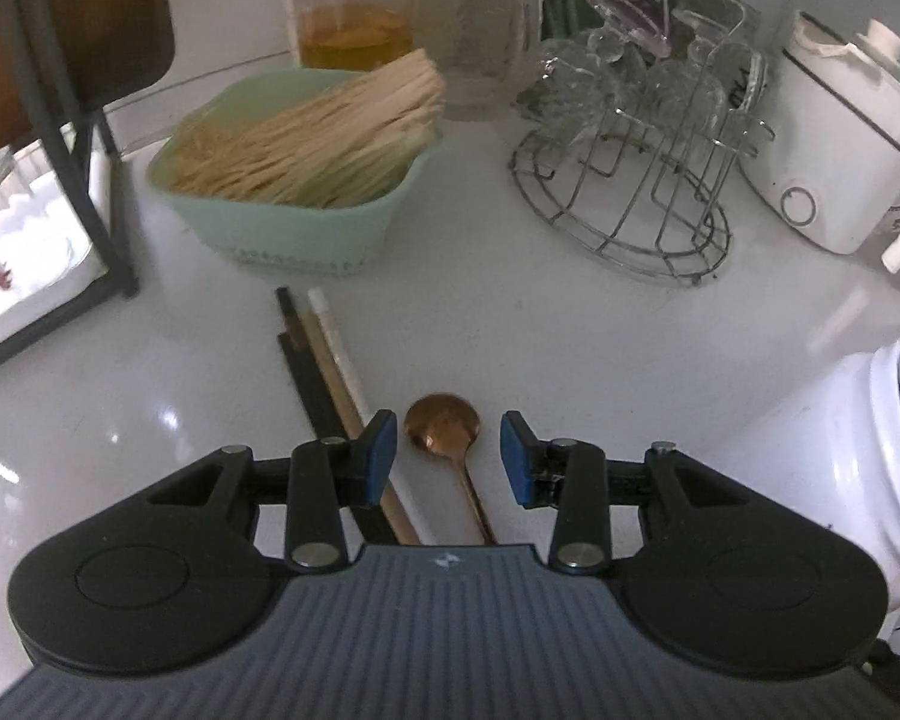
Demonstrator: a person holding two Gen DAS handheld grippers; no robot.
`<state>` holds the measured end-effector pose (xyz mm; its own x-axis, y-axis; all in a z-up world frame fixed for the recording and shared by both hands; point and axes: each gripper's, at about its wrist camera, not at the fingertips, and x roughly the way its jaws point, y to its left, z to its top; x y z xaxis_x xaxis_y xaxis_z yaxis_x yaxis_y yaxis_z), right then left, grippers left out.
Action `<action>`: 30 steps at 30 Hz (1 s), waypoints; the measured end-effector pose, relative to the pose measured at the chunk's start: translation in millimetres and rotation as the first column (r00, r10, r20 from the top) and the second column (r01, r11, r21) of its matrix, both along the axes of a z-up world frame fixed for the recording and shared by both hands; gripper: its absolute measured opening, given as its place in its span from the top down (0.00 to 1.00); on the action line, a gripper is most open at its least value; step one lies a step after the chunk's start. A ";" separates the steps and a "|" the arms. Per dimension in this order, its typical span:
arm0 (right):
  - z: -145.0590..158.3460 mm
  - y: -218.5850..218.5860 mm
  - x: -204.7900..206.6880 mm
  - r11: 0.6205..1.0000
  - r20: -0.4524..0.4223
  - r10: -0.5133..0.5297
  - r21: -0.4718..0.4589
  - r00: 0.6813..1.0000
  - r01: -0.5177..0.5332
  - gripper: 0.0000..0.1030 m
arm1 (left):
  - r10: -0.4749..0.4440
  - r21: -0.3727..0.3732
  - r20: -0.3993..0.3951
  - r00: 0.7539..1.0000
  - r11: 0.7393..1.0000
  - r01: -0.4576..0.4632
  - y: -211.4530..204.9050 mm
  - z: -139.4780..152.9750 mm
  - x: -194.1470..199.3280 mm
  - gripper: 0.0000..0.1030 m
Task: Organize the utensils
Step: 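Move the left tool down to the copper spoon on the counter, then close the left tool on the copper spoon's handle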
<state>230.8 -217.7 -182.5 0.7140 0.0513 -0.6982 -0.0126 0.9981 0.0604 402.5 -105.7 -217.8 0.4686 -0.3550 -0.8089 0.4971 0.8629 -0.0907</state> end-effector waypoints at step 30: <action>-1.4 -1.5 1.0 1.000 -0.002 -0.002 0.009 1.000 0.002 0.11 | 0.055 0.064 -0.075 0.996 0.997 -0.050 -0.3 3.2 4.0 0.69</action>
<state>231.7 -219.2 -183.9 0.7126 0.0565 -0.6993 -0.0107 0.9975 0.0698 406.5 -106.0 -214.5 0.4208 -0.2797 -0.8630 0.4447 0.8927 -0.0726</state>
